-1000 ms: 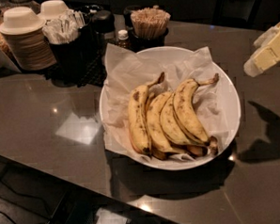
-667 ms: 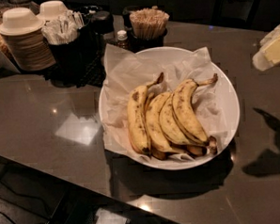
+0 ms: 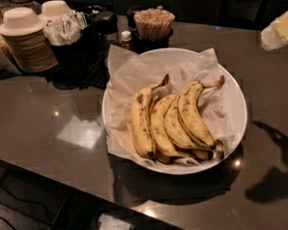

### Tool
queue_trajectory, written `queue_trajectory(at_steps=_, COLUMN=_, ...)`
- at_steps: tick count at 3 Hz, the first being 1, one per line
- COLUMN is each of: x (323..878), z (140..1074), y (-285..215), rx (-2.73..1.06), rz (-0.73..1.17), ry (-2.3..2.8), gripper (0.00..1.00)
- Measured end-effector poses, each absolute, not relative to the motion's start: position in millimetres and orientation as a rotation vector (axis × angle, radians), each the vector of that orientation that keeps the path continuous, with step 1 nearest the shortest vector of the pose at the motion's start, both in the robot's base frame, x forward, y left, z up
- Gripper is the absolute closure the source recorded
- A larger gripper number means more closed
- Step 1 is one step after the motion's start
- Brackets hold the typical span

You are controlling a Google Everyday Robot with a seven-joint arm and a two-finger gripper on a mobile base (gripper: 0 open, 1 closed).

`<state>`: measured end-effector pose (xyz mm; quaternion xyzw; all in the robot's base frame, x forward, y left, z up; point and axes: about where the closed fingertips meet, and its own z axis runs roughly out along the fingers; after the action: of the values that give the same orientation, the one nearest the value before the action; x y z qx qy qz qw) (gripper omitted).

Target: Pick banana from white bowl

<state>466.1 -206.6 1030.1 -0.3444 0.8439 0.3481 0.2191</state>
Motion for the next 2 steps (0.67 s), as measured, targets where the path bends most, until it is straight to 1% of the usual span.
queue_trajectory(at_steps=1, x=442, z=1031, y=-181, rx=-0.978, rz=1.008, ry=2.351, gripper=0.00)
queue_trajectory(at_steps=2, x=411, z=1018, y=-158, rx=-0.983, rz=0.923, ry=2.408, gripper=0.00)
